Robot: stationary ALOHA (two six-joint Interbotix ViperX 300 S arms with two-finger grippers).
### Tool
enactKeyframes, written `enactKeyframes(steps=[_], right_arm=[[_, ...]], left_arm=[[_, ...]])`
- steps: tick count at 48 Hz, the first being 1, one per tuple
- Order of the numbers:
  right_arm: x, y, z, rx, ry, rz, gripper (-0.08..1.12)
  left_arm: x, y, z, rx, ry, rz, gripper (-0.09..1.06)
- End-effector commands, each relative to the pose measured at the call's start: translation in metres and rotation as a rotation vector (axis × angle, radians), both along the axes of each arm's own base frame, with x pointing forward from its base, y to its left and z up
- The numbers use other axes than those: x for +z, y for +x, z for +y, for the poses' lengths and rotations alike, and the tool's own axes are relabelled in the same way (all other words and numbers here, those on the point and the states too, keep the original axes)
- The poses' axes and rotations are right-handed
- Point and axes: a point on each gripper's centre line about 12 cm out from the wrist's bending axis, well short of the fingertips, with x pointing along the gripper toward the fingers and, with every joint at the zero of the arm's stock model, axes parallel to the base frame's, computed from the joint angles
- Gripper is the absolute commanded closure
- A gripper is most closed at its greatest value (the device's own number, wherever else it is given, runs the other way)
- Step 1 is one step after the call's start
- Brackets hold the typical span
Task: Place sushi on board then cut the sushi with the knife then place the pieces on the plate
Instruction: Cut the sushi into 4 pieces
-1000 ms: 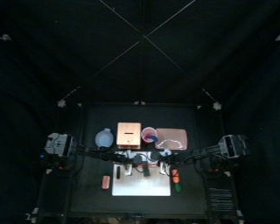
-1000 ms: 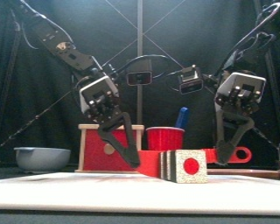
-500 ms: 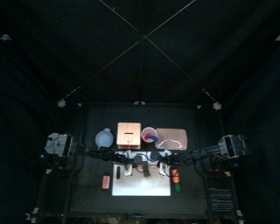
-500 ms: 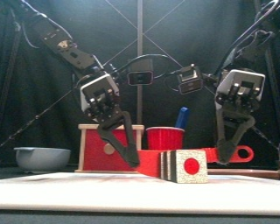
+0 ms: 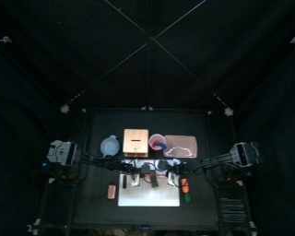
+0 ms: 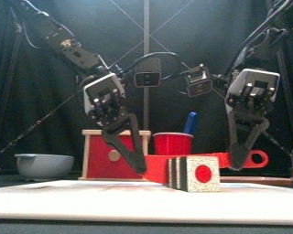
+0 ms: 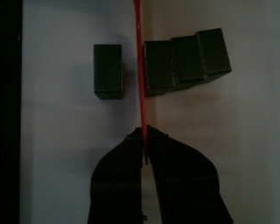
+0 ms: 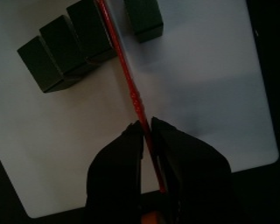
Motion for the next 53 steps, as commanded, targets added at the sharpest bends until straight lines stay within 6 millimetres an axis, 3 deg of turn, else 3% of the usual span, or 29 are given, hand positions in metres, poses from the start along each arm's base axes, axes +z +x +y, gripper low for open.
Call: enactKeyframes(steps=[1, 28, 34, 53], right_arm=[[0.022, 0.004, -0.004, -0.003, -0.014, -0.037, 0.55], [0.065, -0.008, -0.001, 0.010, -0.020, -0.127, 0.55], [0.065, -0.012, 0.003, 0.020, -0.013, -0.131, 0.55], [0.051, -0.015, 0.013, 0.029, 0.017, -0.107, 0.55]], left_arm=[[0.024, 0.006, -0.007, -0.019, -0.004, -0.052, 0.55], [0.062, -0.001, -0.022, -0.078, 0.007, -0.096, 0.55], [0.065, -0.003, -0.030, -0.098, 0.005, -0.103, 0.55], [0.050, -0.001, -0.037, -0.085, -0.024, -0.067, 0.55]])
